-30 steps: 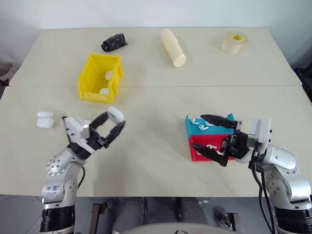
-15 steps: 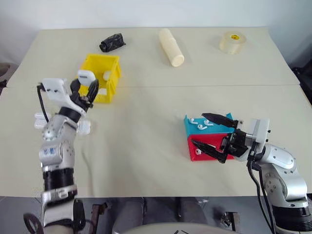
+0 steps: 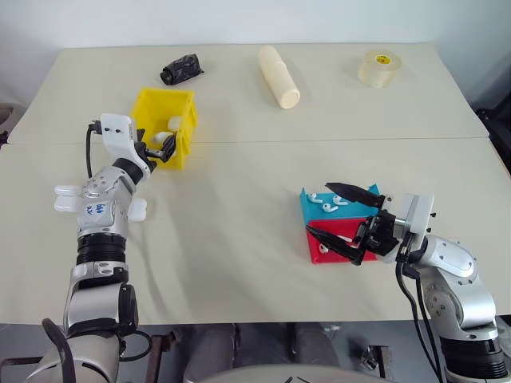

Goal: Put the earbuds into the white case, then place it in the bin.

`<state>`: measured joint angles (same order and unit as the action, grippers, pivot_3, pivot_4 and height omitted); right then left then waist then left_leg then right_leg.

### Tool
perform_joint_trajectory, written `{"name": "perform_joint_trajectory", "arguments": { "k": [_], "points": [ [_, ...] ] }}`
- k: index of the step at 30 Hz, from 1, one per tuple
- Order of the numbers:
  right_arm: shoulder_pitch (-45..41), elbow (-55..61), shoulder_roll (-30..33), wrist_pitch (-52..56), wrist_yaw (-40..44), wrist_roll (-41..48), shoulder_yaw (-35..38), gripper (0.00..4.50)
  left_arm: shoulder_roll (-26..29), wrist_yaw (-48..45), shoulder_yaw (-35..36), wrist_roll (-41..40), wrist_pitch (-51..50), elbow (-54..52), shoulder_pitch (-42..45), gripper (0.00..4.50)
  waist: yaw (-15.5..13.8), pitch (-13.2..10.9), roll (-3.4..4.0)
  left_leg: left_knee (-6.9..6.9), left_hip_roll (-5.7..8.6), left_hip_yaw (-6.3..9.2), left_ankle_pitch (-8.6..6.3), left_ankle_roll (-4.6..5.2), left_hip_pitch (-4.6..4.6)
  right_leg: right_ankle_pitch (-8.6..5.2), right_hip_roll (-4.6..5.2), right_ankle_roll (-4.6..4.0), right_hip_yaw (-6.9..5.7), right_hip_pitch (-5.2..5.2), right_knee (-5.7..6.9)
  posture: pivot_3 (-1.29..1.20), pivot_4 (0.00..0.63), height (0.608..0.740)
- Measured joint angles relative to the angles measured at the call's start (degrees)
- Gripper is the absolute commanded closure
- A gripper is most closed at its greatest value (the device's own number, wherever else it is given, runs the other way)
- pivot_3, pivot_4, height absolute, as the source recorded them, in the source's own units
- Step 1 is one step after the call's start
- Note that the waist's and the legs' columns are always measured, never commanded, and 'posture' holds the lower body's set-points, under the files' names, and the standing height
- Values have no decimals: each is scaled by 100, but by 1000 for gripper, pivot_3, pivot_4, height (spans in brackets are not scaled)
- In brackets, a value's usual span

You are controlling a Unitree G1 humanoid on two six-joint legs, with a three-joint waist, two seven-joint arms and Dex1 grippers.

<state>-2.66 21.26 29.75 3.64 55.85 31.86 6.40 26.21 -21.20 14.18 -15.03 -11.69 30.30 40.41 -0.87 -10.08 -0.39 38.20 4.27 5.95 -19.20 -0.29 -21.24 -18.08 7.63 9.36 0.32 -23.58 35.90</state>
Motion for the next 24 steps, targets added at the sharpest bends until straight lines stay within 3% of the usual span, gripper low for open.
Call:
{"name": "perform_joint_trajectory", "arguments": {
  "k": [5, 14, 17, 24],
  "points": [
    [7, 2, 6, -8, 20, 3, -2, 0, 219, -849, 48, -347, 42, -962, -544, 63, 10, 0, 0, -1, -7, 1, 0, 0, 0, 0, 2, 0, 1, 0, 0, 0, 150, 740],
    [-255, -565, 543, 112, 729, 169, 83, 0, 1325, -3419, 166, -1240, 326, -2829, -2380, 63, 98, 0, 2, -6, -14, 1, 0, 0, 3, -1, 3, -3, 2, 3, -19, 0, 150, 740],
    [-430, -853, 776, 140, 1075, 217, 92, 0, 1552, -3741, 289, -1275, 506, -3113, -2895, 63, 88, 0, 2, -5, -11, 4, -1, 1, 3, -1, 7, -3, 3, 7, -28, 0, 150, 740],
    [-593, -1289, 1007, 70, 1616, 209, 106, 0, 1499, -3894, 327, -1082, 1306, -3401, -3472, 63, 70, 0, 2, -5, -10, 4, -1, 1, 3, -1, 8, -4, 0, 8, -29, 0, 150, 740]
  ]
}}
